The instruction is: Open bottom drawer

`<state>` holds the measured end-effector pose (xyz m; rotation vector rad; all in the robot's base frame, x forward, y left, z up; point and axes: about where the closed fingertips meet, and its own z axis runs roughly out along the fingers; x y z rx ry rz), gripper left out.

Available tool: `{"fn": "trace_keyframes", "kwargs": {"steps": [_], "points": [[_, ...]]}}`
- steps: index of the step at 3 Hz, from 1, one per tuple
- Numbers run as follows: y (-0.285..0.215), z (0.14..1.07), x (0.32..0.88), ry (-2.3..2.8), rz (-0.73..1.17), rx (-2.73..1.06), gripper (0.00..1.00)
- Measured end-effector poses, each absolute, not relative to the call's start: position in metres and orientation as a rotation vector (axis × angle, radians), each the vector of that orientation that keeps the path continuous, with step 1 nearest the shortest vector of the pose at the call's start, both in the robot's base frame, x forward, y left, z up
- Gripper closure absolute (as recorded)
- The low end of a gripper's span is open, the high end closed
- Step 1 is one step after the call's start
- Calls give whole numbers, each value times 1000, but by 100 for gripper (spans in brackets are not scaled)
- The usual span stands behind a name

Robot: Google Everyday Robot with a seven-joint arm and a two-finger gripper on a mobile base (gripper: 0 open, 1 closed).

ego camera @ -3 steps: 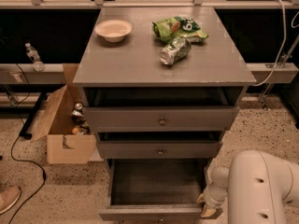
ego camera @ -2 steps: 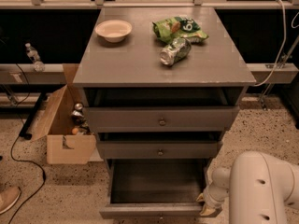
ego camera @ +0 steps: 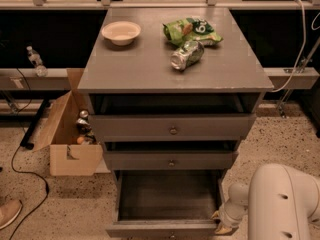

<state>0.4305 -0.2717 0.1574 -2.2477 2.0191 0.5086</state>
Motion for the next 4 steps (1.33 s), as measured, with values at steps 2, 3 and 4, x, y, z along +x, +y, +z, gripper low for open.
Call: {"fn": "trace_keyframes", "kwargs": {"steps": [2,3,4], "points": [[-277,153,419,2040,537,-2216,63],[-277,153,419,2040,537,-2216,39],[-277,154,419,2039,537,-2216,8]]}}
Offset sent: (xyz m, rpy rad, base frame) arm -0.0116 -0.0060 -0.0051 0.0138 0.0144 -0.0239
